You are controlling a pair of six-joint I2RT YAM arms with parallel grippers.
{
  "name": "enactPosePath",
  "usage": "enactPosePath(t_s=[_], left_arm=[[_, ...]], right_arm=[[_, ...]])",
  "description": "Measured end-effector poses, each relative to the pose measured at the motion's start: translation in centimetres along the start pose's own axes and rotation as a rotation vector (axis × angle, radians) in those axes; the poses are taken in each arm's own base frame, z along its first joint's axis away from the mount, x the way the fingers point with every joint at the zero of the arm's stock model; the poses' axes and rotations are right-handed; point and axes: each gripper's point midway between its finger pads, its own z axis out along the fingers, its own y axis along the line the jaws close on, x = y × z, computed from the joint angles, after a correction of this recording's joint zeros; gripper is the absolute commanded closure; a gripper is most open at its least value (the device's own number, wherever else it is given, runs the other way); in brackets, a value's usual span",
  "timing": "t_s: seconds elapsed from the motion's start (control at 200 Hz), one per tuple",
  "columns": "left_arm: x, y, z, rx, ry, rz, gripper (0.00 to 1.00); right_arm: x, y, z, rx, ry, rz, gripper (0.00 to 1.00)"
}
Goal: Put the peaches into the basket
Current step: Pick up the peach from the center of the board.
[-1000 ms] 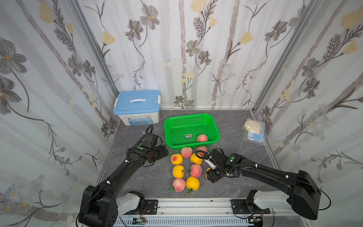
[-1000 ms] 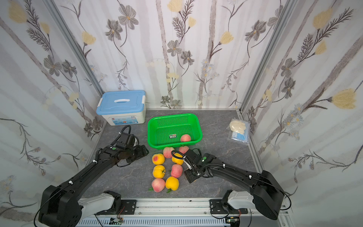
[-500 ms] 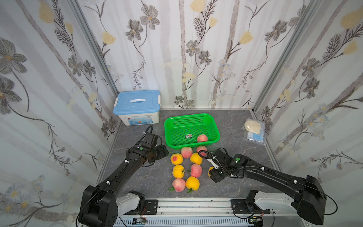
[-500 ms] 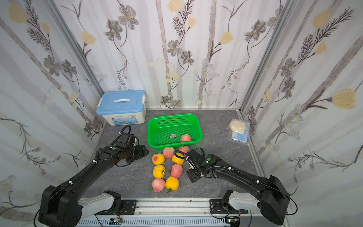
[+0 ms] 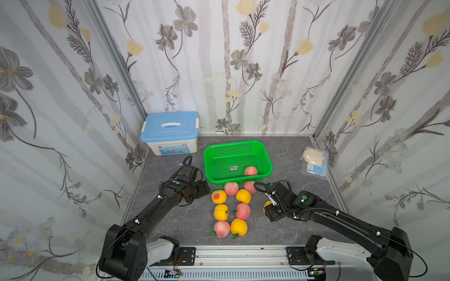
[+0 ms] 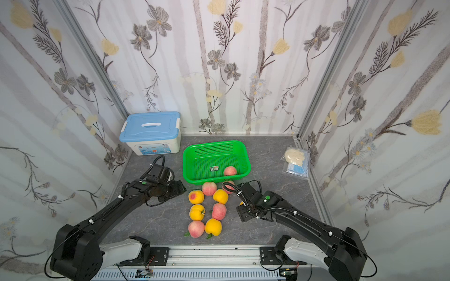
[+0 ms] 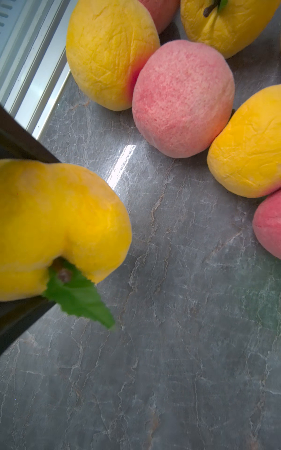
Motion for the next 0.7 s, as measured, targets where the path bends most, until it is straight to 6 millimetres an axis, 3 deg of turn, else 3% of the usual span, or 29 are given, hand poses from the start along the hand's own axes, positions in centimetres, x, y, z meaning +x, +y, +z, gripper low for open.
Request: enactPosePath(t_s=[0.385,0.704], left_arm=[[0.8,-0.5,1.0,-0.002,0.035,0.013,0.16],[1.2,-0.6,2.2,-0.019,0.066,0.010,0.16]], right_arm=[[-2.6,-1.7,-2.5,0.020,-0.117,0.060,0.54],[-7.4,-2.2,-5.6,0.039,-0.220,0.051,0.54]])
